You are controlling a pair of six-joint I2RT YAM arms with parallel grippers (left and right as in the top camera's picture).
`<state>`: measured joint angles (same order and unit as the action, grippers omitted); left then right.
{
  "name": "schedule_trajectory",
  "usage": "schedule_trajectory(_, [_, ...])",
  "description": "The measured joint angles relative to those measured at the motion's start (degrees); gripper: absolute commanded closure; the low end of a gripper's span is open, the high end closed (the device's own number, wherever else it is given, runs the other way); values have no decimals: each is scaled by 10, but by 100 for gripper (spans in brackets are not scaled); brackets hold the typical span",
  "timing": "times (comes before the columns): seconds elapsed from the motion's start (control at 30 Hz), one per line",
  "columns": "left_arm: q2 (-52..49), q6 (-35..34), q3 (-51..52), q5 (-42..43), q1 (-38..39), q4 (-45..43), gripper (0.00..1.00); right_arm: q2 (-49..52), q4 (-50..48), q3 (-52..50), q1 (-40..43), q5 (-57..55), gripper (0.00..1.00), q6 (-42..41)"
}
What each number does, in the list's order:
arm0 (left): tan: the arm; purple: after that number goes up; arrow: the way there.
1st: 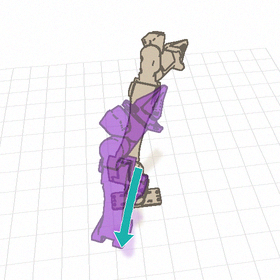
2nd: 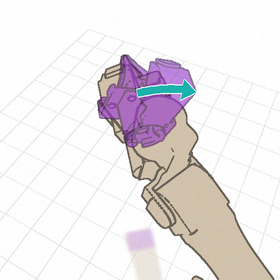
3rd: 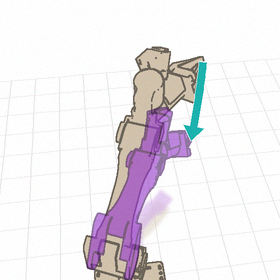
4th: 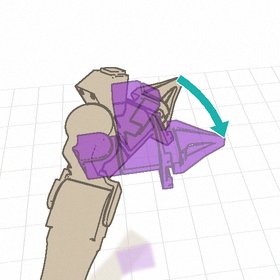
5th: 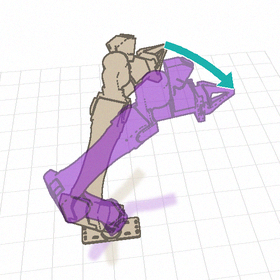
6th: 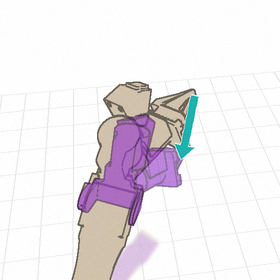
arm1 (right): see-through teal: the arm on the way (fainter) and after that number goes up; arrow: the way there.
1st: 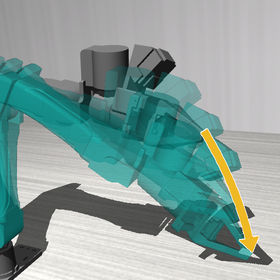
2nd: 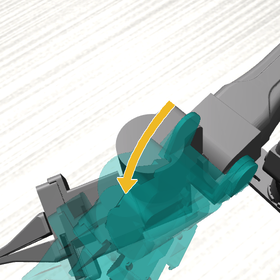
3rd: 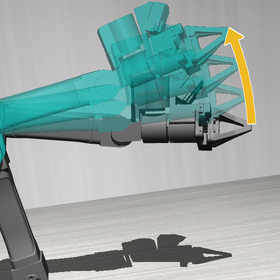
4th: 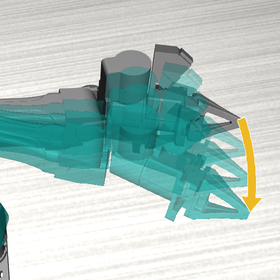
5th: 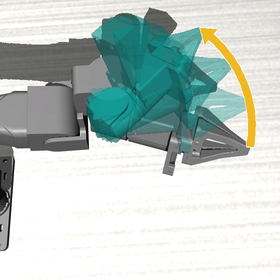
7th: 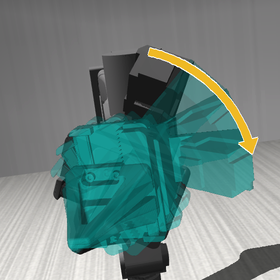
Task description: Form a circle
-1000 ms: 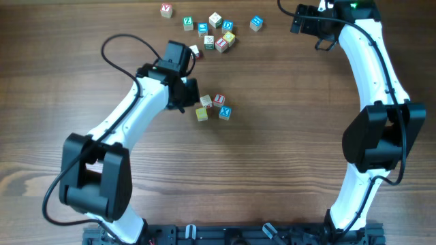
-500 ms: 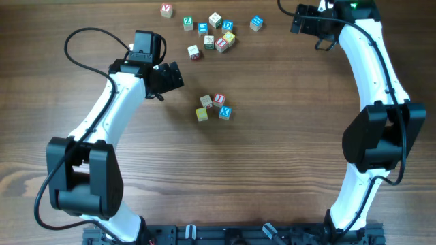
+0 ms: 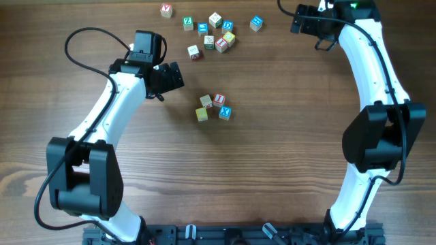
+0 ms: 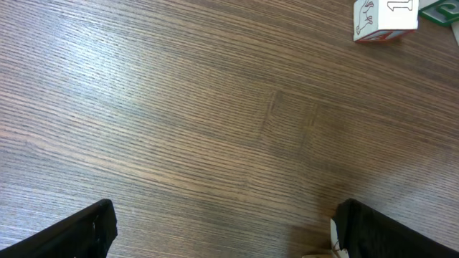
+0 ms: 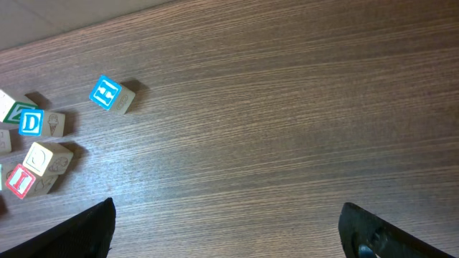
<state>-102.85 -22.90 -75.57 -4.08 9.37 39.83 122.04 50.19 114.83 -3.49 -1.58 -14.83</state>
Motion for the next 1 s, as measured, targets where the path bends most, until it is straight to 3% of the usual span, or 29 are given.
schedule_trajectory(0.77, [0, 0, 0, 0, 0, 0, 0, 0, -1, 0, 0, 1, 0, 0])
schedule_trajectory(0.9, [0, 0, 0, 0, 0, 0, 0, 0, 45, 0, 0, 71, 0, 0])
schedule_trajectory(0.97, [0, 0, 0, -2, 0, 0, 0, 0, 52, 0, 0, 99, 25, 0])
schedule_trajectory(1.0, [0, 0, 0, -2, 0, 0, 0, 0, 57, 0, 0, 108, 46, 0])
